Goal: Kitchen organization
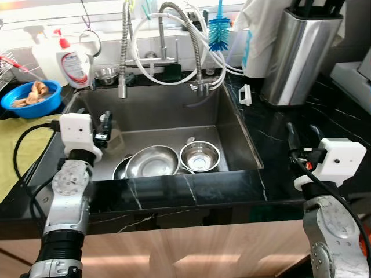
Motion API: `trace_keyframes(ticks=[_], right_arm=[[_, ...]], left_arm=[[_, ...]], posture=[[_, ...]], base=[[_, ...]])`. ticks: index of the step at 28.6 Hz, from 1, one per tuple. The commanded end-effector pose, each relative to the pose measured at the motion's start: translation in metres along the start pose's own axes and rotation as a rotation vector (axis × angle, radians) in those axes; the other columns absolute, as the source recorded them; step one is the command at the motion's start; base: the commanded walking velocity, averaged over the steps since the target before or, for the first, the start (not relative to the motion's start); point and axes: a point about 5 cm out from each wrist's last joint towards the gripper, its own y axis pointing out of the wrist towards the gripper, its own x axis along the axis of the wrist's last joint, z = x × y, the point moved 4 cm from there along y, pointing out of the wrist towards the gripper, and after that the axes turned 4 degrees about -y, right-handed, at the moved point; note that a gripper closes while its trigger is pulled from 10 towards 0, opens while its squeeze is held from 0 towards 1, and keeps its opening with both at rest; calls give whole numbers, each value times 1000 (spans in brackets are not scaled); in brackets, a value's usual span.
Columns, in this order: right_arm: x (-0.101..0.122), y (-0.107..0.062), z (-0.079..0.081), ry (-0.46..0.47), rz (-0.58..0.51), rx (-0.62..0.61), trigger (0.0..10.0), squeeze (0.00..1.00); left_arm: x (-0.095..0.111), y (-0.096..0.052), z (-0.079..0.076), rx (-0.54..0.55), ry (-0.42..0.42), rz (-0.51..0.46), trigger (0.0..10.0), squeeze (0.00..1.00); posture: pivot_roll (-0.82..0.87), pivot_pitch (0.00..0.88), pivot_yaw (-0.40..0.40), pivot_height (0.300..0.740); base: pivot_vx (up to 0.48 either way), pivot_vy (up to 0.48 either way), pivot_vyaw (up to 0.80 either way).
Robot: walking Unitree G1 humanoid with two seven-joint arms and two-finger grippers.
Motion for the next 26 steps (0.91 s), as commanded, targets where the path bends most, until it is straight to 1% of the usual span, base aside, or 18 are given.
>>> trace_keyframes(ticks=[1,7,13,18,24,26], right_arm=[[2,2,3,-1,-10,6,10000,0],[3,4,4,-6,-17,13,10000,0],[5,7,6,-6,-23,20,10000,0],[5,8,5,-11,-25,18,10000,0],[6,8,4,-16,-27,17,10000,0],[6,8,4,-17,-27,17,10000,0]], left_arm=[[7,-2,4,8,40,-35,10000,0],[10,0,6,20,32,-41,10000,0],[9,-2,4,21,27,-37,10000,0],[9,-1,5,24,27,-38,10000,0],[10,-1,0,3,17,-42,10000,0],[9,-1,-1,2,12,-41,10000,0]], posture=[[-66,0,42,740],[-57,0,40,740],[-57,0,35,740],[-57,0,35,740],[-60,0,39,740],[-59,0,38,740]], base=[[0,0,800],[0,0,800],[0,0,800],[0,0,800],[0,0,800],[0,247,800]])
